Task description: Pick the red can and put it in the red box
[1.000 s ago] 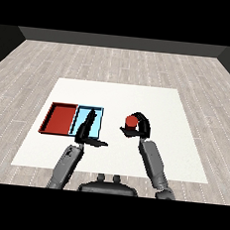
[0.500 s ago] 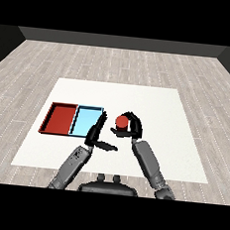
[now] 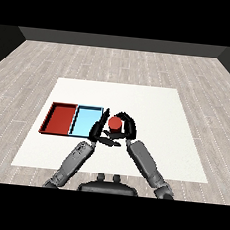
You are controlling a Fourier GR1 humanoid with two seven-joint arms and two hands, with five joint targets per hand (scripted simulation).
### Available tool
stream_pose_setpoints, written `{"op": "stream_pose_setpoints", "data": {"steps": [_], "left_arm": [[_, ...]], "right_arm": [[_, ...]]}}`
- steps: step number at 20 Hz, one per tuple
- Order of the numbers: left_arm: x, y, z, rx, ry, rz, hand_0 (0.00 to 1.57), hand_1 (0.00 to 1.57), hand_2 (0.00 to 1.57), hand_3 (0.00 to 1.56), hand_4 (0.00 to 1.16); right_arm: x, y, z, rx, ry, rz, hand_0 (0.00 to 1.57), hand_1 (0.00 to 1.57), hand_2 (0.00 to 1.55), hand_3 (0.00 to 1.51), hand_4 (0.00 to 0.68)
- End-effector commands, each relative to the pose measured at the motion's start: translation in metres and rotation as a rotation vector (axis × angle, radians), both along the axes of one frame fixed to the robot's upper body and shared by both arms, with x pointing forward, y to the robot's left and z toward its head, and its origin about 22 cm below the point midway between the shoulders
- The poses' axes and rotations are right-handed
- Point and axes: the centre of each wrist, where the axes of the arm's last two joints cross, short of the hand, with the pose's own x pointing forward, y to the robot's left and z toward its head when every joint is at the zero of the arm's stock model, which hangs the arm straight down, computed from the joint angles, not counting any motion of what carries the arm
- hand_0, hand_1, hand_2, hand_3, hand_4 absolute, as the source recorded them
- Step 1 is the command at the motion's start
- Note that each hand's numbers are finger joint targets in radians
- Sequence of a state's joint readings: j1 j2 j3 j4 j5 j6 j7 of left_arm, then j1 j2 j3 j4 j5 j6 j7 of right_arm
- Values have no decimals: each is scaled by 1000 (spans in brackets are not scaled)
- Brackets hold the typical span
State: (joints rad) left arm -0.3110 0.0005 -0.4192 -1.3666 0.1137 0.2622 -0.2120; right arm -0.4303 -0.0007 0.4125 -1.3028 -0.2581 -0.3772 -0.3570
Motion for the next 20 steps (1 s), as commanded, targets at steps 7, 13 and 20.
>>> {"op": "stream_pose_setpoints", "data": {"steps": [7,13,20], "left_arm": [[6,-17,-13,32,23,-21,0,0,0,0,0],[6,-30,-1,49,17,-24,0,0,0,0,0],[6,-30,-3,95,0,64,0,0,0,0,429]], "right_arm": [[-5,11,13,-5,-38,38,1447,1447,1425,1383,615],[-11,36,16,0,-36,89,1447,1447,1433,1387,594],[0,28,7,33,-36,80,1486,1486,1461,1406,504]]}}
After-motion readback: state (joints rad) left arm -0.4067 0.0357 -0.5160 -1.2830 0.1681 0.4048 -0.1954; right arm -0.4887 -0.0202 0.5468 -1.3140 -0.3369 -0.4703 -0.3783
